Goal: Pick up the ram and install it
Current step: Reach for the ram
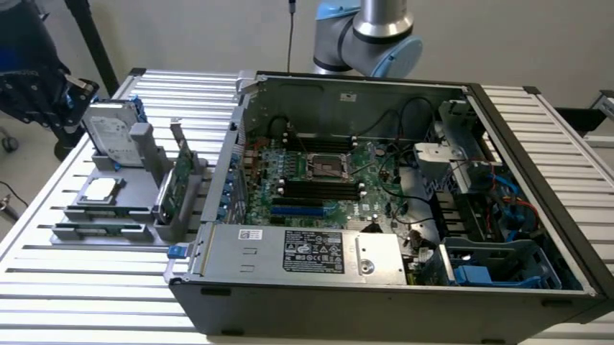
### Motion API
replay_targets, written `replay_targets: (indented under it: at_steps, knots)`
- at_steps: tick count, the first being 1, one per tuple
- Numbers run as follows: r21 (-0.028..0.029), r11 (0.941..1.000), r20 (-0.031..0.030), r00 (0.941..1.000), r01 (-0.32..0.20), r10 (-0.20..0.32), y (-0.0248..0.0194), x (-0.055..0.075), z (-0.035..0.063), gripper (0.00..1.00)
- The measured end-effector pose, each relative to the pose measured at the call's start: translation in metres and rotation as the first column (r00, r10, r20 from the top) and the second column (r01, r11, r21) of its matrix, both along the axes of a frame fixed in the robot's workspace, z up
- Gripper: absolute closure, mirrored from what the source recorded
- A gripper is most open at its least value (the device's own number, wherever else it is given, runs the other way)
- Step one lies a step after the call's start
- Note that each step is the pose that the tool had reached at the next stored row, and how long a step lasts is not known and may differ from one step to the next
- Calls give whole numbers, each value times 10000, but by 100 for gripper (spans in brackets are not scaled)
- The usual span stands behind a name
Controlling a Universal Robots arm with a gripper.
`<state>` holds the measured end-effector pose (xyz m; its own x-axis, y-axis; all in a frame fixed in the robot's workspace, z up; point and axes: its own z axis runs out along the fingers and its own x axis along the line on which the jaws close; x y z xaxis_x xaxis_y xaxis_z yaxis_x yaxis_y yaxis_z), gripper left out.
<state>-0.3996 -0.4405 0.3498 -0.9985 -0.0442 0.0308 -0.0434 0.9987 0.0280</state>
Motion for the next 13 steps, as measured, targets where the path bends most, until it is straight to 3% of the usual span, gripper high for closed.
replay_targets:
  at_steps: [5, 13]
  knots:
    - [0, 10000, 0, 10000, -60, 60, -37, -34, -31, 89]
    - [0, 10000, 7, 10000, -70, 70, -41, -40, -41, 89]
